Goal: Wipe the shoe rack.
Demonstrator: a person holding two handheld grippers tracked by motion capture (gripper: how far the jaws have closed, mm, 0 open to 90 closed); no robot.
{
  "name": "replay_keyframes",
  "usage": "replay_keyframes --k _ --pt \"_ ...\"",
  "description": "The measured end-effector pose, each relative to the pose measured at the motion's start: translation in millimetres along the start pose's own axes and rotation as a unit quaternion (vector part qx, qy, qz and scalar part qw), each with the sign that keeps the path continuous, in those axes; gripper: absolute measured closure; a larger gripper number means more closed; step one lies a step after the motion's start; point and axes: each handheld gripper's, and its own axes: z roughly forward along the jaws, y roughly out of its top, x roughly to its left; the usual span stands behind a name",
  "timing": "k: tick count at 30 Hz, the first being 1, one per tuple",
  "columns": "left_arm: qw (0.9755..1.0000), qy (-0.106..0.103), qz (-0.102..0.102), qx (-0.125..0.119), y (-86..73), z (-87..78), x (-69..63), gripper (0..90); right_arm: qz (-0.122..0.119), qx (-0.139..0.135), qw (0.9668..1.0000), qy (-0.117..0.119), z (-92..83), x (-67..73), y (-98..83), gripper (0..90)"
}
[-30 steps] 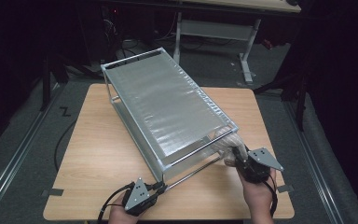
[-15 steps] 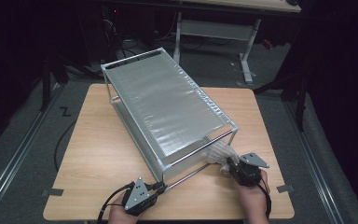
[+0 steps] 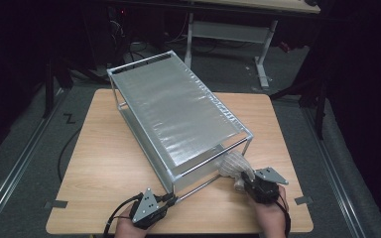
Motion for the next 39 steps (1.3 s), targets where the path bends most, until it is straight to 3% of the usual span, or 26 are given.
replay_keyframes --k 6,11,13,17,19,26,27,31,39 --pt "1.0000 0.000 0.001 0.001 0.3 0.0 0.0 80.1 0.005 -0.010 0.9999 -0.009 -28.7 -4.4 -14.7 68.7" --pt "1.0000 0.002 -0.004 0.000 0.4 -0.3 -1.3 79.8 0.029 -0.015 0.9988 -0.037 -46.2 -23.2 -26.9 68.7" --pt "1.0000 0.003 0.003 0.005 0.8 -1.5 0.1 79.8 0.041 -0.013 0.9976 -0.054 -47.4 -32.7 -29.8 68.7" --pt "1.0000 0.007 -0.006 0.003 -0.3 -3.3 -0.5 79.8 0.057 -0.017 0.9956 -0.072 -44.8 -43.8 -30.6 68.7" --pt "0.9999 0.013 -0.006 0.005 -1.0 -6.0 -0.2 79.7 0.054 -0.018 0.9956 -0.075 -39.8 -45.6 -28.2 68.8" --pt "0.9988 0.046 -0.013 0.010 -7.6 -23.1 4.8 79.7 0.049 -0.027 0.9960 -0.070 -19.2 -45.1 -13.8 68.7" --pt "0.9984 0.051 -0.023 0.007 -9.3 -25.6 4.7 79.7 0.050 -0.028 0.9961 -0.067 -15.1 -44.6 -10.8 68.8" --pt "0.9962 0.082 -0.025 0.018 -13.7 -41.4 11.6 79.7 0.041 -0.036 0.9971 -0.053 -2.9 -37.6 0.9 68.7" --pt "0.9913 0.118 -0.043 0.037 -21.1 -68.2 28.7 79.7 0.016 -0.048 0.9985 -0.022 9.7 -12.8 17.6 68.6"
